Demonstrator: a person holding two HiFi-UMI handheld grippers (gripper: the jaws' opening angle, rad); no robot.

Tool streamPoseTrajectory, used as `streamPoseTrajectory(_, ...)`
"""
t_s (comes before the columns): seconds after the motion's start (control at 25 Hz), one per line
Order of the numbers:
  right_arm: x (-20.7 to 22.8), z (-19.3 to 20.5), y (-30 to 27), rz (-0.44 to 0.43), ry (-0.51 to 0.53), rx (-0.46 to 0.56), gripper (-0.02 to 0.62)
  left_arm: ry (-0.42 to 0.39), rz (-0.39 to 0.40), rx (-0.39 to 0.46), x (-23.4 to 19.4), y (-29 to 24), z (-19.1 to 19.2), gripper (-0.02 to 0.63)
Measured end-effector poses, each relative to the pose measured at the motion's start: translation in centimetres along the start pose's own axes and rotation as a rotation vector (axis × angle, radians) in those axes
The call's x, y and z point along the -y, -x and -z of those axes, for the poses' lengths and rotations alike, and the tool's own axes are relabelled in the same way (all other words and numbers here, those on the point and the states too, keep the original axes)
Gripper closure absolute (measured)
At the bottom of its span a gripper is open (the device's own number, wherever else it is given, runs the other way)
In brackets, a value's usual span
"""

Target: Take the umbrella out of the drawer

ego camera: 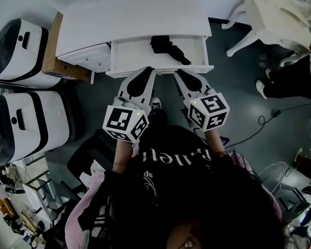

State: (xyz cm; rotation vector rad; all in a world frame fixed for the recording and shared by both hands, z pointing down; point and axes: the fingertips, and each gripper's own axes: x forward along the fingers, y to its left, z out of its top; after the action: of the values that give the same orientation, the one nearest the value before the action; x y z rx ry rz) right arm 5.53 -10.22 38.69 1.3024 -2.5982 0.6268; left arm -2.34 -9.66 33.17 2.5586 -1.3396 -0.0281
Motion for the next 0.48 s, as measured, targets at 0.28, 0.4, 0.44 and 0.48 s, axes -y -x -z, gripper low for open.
streamPoseTrajectory(0.28,0.3,-0.9,-6.0,0.028,0.003,-0.03,0.531,0.019,0.023,-0.005,-5.7,-2.3,-0.4,0.565)
streamPoseTrajectory(0.4,0.1,-1.3,-8.3,0.041,0.002,-0.037,0.531,0.026,0.034,-0.006,-8.0,-2.9,-0.8,0.565)
streamPoseTrajectory(0.44,0.0,-1.5,-9.0,0.046,0.001,-0.039,0.531,0.027,0.038,-0.007,-8.7,-3.1,-1.0,0.565)
streamPoseTrajectory(0.48,0.0,-1.7,-9.7,0.052,0.0,-0.04,0.531,0.028,0.043,-0.008,-9.4,-3.3,-1.1,0.565)
